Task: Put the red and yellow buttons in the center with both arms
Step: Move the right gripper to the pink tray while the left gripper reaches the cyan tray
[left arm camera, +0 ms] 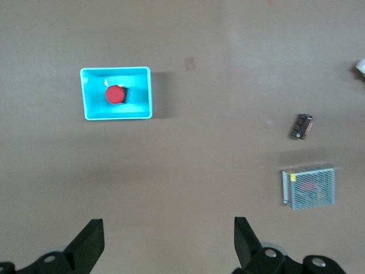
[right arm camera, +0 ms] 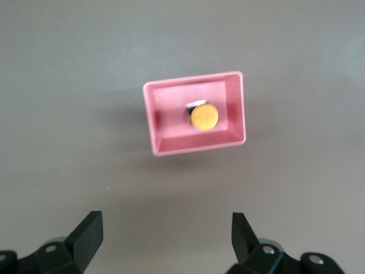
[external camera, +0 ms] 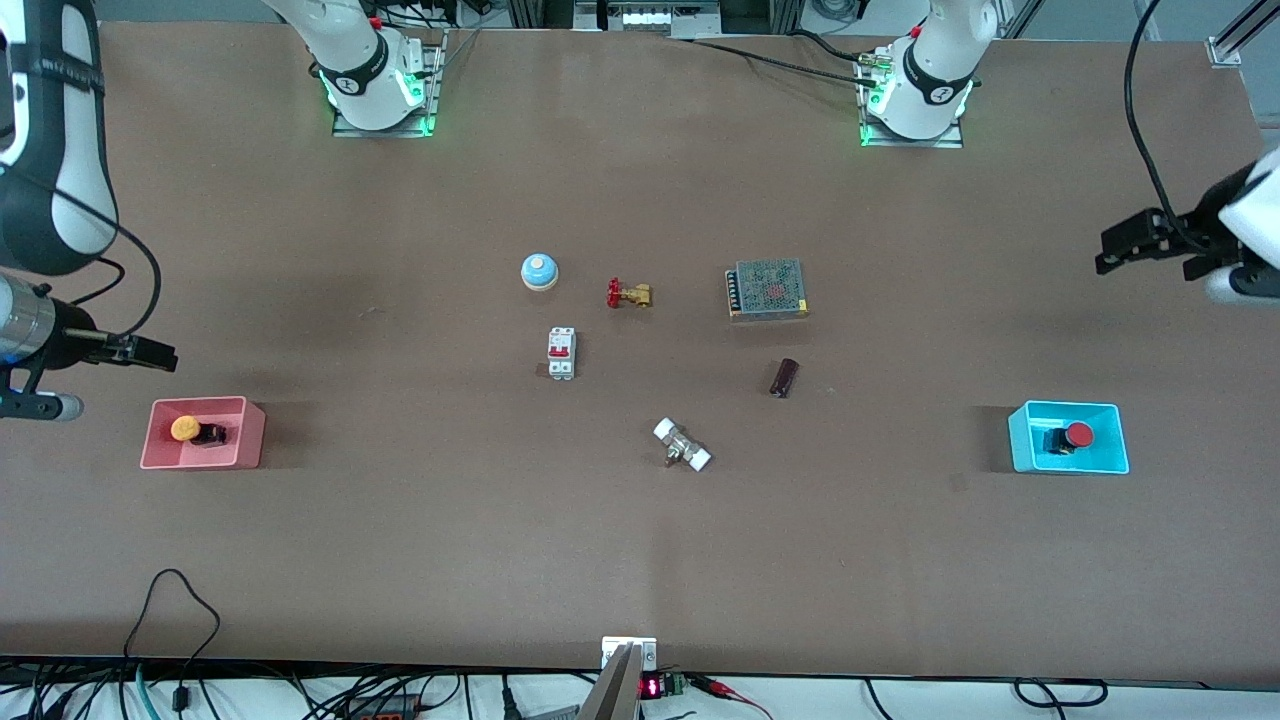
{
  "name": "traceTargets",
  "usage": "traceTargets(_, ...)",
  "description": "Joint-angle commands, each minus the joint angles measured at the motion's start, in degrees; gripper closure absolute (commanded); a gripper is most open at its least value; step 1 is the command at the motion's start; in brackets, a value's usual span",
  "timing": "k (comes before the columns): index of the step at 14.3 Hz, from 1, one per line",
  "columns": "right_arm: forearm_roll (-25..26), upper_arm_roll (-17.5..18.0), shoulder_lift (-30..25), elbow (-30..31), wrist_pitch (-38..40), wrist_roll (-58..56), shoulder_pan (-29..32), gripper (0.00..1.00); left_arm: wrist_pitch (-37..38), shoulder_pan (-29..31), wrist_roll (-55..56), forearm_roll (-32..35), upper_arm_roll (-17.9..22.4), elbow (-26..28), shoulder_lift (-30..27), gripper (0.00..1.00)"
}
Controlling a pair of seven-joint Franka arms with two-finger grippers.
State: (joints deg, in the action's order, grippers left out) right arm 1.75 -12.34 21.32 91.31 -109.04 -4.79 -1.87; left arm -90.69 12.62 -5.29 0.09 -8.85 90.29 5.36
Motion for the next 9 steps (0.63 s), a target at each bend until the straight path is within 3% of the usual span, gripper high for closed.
traceTargets(1, 0.0, 0.39, 5.29, -3.33, -4.5, -3.46, 1.52, 0.0, -3.69, 2.23, -0.6, 2.19, -0.12, -1.16, 5.08, 0.0)
traceTargets(5, -2.19, 0.48, 11.45, -3.51, -13.11, -11.36, 4.16, 0.0, -11.51, 4.51, -0.6, 6.41, -0.12, -1.16, 12.38, 0.0)
traceTargets(9, -3.16, 0.56, 14.88, -3.6, -14.27, -13.49, 4.69, 0.0, -18.19, 6.45, -0.6, 7.82, -0.03, -1.25, 18.89, 0.0)
